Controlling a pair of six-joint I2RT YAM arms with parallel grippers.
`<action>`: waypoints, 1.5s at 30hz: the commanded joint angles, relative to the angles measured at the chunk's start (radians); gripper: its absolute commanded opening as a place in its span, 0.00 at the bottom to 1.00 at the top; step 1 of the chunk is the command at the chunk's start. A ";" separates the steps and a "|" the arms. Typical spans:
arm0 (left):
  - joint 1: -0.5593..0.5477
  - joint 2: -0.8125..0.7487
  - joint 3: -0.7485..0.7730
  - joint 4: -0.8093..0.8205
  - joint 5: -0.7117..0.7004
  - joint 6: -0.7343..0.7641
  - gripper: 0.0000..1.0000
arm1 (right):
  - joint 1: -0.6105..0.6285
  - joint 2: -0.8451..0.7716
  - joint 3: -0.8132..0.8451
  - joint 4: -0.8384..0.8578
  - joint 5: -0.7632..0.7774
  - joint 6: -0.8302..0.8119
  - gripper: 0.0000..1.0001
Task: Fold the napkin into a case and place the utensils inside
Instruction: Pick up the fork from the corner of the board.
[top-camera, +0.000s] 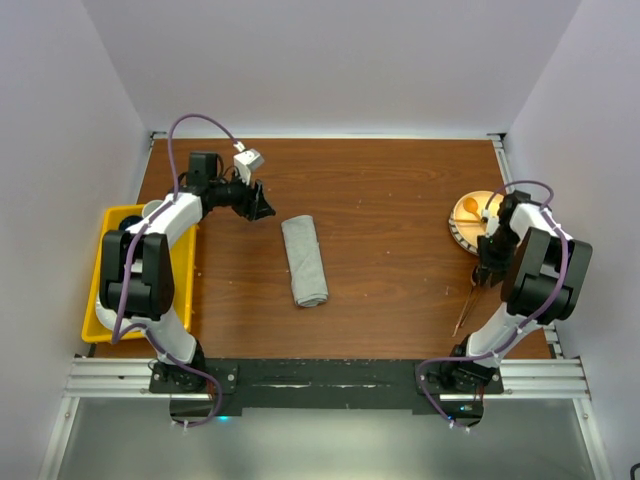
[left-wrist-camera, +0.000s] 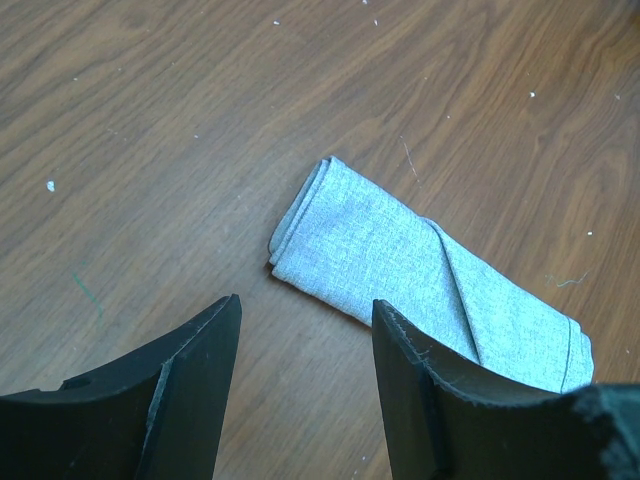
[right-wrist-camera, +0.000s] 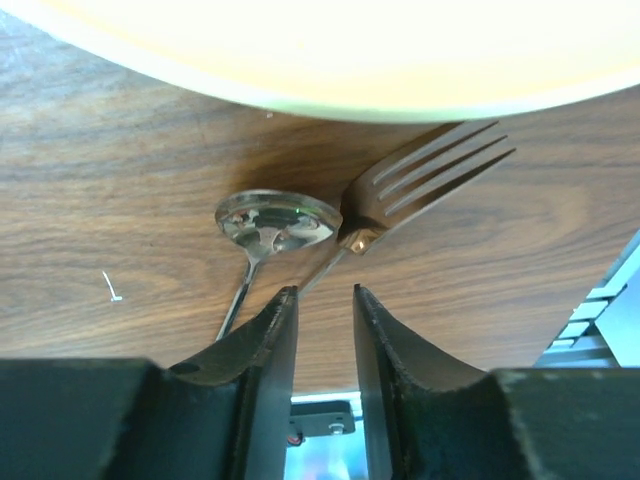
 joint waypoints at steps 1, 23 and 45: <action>0.010 -0.017 0.009 -0.020 0.016 0.002 0.60 | -0.018 0.030 -0.012 0.032 -0.021 0.015 0.31; 0.011 -0.054 0.033 -0.059 0.013 0.016 0.60 | -0.153 -0.033 0.187 -0.188 -0.055 0.034 0.00; 0.024 -0.190 0.219 0.150 0.090 -0.430 1.00 | 0.626 -0.302 0.366 0.452 -0.489 0.397 0.00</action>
